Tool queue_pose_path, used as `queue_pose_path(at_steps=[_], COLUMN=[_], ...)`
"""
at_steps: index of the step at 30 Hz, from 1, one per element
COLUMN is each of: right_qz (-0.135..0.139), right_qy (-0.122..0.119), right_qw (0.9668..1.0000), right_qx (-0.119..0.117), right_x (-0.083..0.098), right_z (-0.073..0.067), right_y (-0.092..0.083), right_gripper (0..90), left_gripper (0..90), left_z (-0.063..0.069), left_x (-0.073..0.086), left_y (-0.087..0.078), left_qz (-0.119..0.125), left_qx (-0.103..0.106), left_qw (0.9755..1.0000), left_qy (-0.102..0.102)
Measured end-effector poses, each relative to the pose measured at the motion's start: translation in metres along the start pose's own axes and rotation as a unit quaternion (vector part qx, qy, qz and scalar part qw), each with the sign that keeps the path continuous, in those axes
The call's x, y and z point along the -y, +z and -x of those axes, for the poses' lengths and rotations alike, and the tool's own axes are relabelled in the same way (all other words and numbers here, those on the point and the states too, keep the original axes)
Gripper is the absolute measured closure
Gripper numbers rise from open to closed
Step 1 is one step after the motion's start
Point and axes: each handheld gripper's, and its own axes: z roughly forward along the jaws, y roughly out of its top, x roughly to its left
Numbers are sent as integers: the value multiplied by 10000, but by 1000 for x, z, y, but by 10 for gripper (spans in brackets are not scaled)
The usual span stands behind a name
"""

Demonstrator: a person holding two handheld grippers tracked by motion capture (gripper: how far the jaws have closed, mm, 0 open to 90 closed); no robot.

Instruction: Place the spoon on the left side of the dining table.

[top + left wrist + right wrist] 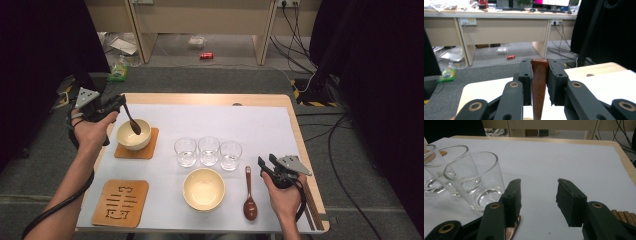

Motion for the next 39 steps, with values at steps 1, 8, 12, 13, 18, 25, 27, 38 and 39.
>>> queue_pose_path(at_steps=[1, 8, 12, 13, 18, 25, 27, 38, 39], right_qz=[1, 9, 15, 20, 6, -10, -10, -52, -61], right_qy=[10, 20, 9, 8, 18, 28, 41, 31, 49], right_qw=[10000, 10000, 10000, 10000, 10000, 10000, 10000, 10000, 10000], right_qx=[-6, 11, -7, -9, -16, -17, -27, -49, -45], right_x=[0, 1, 1, 1, 2, 4, 4, 7, 7], right_z=[0, 1, 0, 0, 1, 2, 3, 5, 5], right_y=[0, -1, -1, -1, -1, -1, -1, 3, 3], right_gripper=[545, 546, 545, 545, 545, 545, 545, 545, 545], left_gripper=[752, 751, 750, 750, 748, 746, 746, 744, 744], left_z=[-2, -10, -13, -14, -17, -23, -24, -35, -36], left_x=[2, 13, 19, 20, 20, 18, 19, 32, 34], left_y=[3, 19, 29, 32, 46, 71, 78, 102, 103], left_qz=[-50, -321, -489, -534, -596, -735, -785, -1131, -1149], left_qx=[-32, -204, -319, -344, -401, -518, -576, -860, -862], left_qw=[10000, 9991, 9981, 9977, 9967, 9940, 9929, 9858, 9853], left_qy=[-24, -164, -215, -215, -376, -629, -688, -899, -923])
